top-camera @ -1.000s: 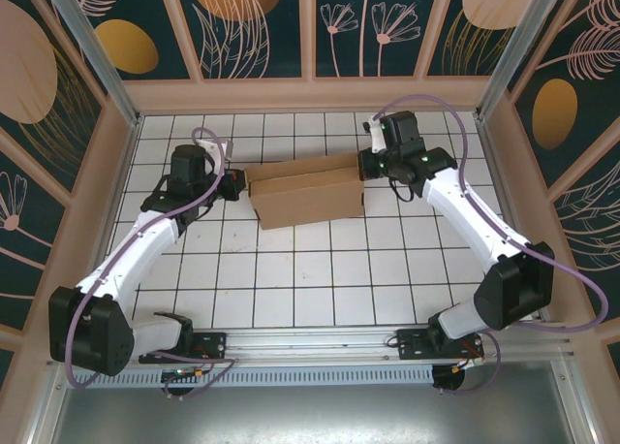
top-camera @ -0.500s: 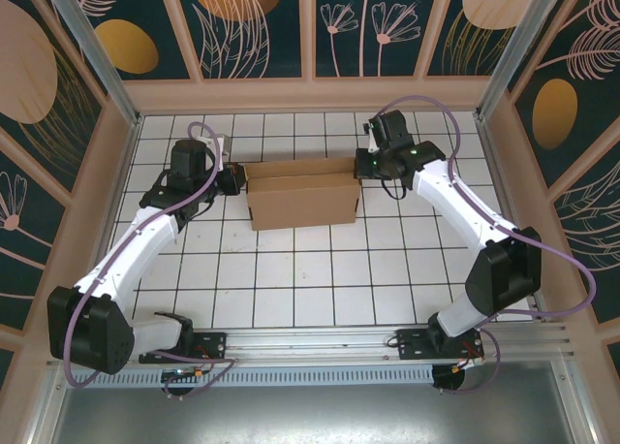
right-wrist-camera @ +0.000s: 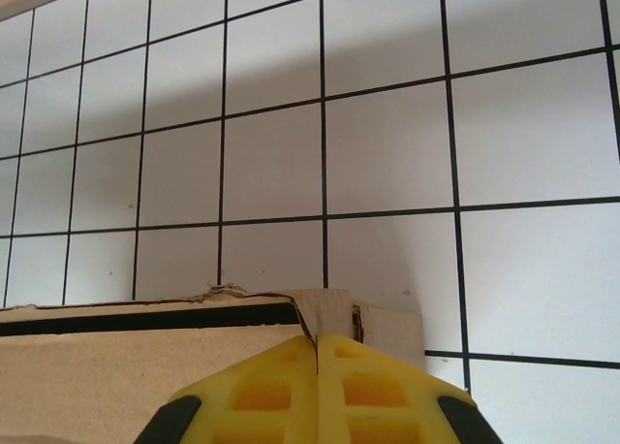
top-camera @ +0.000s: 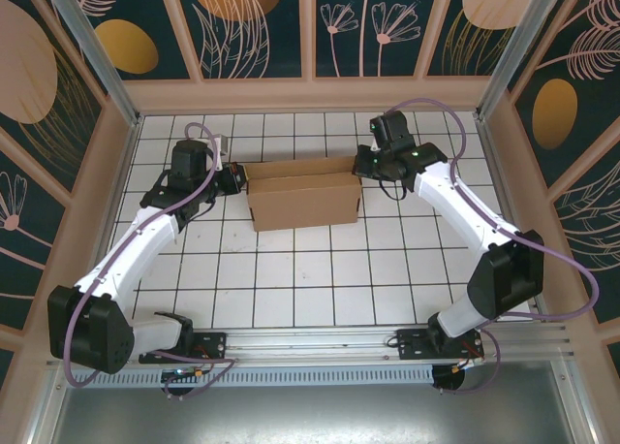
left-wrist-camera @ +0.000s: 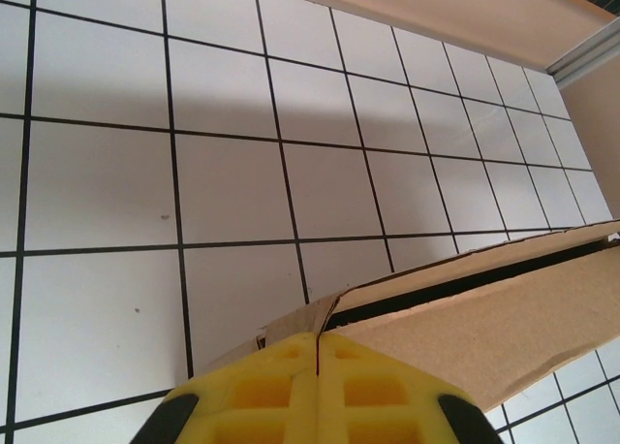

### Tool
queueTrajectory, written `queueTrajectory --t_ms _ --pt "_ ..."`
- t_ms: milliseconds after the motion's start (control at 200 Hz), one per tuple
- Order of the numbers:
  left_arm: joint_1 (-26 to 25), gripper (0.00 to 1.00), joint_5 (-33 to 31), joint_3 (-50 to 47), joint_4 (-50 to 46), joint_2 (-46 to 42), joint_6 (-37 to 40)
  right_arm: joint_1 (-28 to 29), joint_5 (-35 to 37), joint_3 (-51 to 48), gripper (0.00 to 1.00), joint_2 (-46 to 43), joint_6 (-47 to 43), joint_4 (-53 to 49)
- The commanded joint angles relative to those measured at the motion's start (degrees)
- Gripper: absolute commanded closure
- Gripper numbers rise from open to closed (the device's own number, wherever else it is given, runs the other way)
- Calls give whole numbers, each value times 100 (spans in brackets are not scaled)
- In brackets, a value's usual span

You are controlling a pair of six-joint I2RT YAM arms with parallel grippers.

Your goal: Fold the paper box

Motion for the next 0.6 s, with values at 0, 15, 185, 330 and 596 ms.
queueTrajectory --t_ms 0,15,185,330,596 --pt "-2 100 -55 -80 5 75 -341 58 379 -133 100 -212 317 125" --pt "-4 100 -53 -77 13 85 -358 61 370 -163 100 -229 322 145" --pt "-23 100 -77 -314 164 124 -543 71 377 -465 100 -310 423 298" --pt "-32 100 -129 -353 225 168 -608 157 556 -713 100 -419 493 469" --pt "-44 100 -182 -403 135 250 -628 353 1154 -1248 100 -862 425 959"
